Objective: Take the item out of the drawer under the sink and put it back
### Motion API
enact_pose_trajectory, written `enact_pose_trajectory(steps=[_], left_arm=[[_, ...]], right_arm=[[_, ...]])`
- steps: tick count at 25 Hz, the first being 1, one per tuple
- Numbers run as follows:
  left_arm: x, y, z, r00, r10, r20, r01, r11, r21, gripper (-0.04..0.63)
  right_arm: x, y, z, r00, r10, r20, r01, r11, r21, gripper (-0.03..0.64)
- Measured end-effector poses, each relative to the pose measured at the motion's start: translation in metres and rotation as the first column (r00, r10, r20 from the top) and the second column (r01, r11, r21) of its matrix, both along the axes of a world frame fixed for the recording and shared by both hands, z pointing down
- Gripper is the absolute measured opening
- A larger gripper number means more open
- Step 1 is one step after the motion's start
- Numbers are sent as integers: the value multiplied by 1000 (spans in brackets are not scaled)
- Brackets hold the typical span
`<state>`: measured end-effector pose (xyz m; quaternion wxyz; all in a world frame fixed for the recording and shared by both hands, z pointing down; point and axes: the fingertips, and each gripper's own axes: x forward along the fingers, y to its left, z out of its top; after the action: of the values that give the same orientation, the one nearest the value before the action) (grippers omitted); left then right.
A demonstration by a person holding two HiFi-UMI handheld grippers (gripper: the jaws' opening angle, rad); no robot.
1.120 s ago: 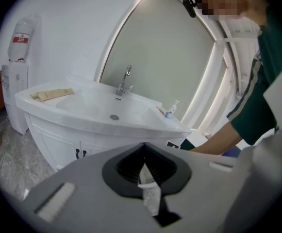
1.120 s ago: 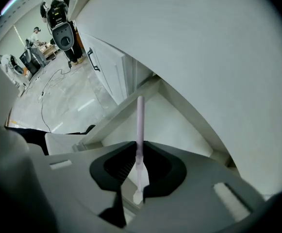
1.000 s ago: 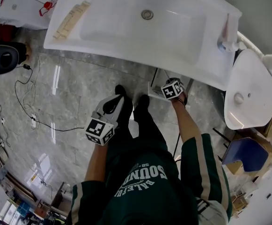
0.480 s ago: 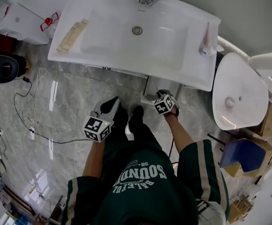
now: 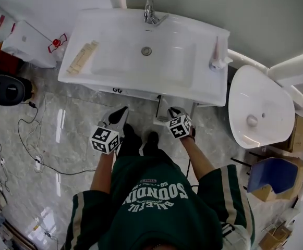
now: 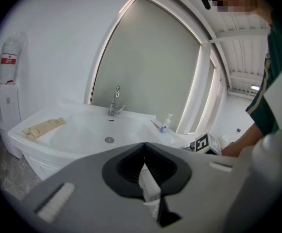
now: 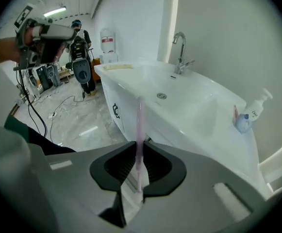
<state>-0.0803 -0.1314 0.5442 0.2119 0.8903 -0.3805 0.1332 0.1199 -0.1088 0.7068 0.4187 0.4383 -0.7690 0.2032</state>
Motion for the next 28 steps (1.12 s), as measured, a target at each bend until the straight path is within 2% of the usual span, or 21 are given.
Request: enact_pose_trajectory(steps=[6,12,23,28], left_arm=[[-2,-12,-21,1000,-12,-3,12,999,46,51],[-1,-24,-48,1000,-17,-13,18,994,106,51],[-10,-39,-113,999,-19,-26,25,968,251,51],[-14,-40,-128,999,-26,-33,34,959,282,51]], right_arm=[[2,-16,-66,994,40,99,-51,991,120,52],[6,-42,-140,985,47,166,-90,962,256,52],[10,-66,-252,960,36,277,-162,878,450,52],[11,-61,-287,965,4,261,-146,835,530,52]])
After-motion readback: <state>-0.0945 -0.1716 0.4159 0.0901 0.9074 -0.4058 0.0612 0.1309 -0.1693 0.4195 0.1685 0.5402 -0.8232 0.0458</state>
